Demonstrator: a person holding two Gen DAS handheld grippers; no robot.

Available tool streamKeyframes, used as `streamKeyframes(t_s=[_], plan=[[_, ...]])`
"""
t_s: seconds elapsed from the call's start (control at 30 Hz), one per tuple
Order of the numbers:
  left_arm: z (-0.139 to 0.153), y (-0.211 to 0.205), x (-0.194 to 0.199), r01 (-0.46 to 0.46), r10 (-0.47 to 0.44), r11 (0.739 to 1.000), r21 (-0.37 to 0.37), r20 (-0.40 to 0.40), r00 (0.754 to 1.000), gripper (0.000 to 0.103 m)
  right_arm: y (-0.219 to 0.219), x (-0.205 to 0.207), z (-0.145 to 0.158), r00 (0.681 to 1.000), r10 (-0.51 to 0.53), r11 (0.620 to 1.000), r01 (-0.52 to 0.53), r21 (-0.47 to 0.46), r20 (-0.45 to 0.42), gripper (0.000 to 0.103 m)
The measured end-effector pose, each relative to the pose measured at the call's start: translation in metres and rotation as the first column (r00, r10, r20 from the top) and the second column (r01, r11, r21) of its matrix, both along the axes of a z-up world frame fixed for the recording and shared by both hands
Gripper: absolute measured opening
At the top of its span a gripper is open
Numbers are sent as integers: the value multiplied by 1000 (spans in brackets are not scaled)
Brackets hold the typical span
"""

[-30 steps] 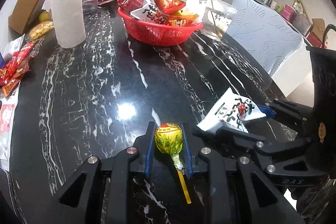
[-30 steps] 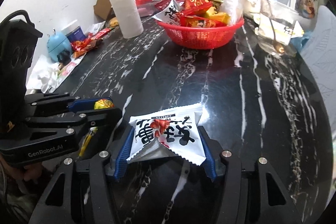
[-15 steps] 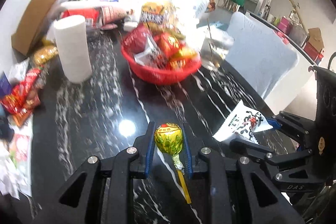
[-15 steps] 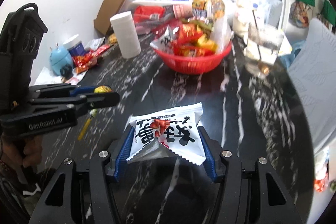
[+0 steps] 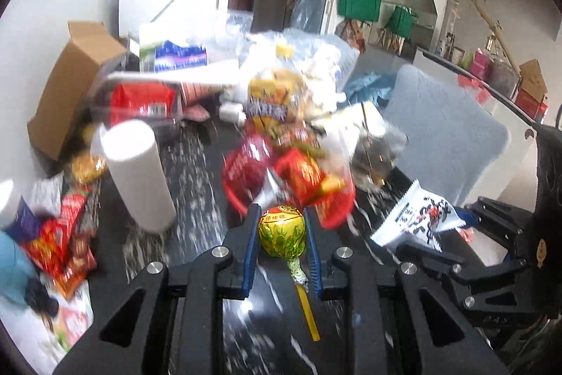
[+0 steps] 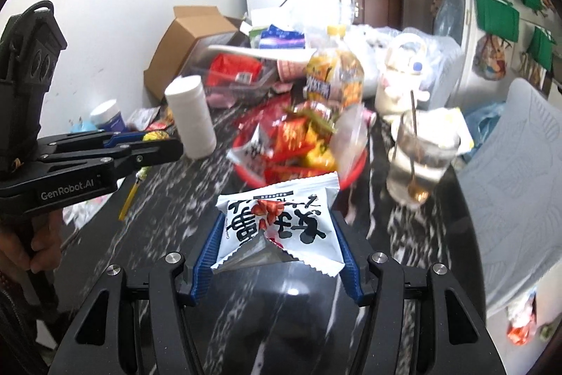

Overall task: Organize snacks
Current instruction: 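Lift and carry the white packet and lollipop toward the red basket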

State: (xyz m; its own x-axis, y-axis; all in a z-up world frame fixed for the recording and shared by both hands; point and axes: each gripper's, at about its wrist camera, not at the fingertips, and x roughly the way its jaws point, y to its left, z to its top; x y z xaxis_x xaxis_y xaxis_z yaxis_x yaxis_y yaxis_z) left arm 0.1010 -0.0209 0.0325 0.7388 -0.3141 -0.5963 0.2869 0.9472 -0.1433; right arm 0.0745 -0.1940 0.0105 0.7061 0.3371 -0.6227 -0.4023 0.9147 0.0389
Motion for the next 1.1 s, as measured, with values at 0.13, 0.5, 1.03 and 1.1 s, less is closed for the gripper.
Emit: streamKeyframes(t_s=[0.13,0.5,1.03,1.1], plan=[[8,-2,24,-13,12,1000,17,40,999,24,2,16,8,1000,0,1000,0,-7,29,59],[-19,-2,99,-46,46,999,8,39,998,24,2,69,2,999,-19,999,20,-28,30,59],[-43,-8,115,-28,28,999,19,16,999,24,-7,91,-10,999,-44,999,44,-5,15,59],[-47,-11,118,-23,23,999,36,-15,1000,24,-6,91,-10,999,-50,999,50,-4,14,59]])
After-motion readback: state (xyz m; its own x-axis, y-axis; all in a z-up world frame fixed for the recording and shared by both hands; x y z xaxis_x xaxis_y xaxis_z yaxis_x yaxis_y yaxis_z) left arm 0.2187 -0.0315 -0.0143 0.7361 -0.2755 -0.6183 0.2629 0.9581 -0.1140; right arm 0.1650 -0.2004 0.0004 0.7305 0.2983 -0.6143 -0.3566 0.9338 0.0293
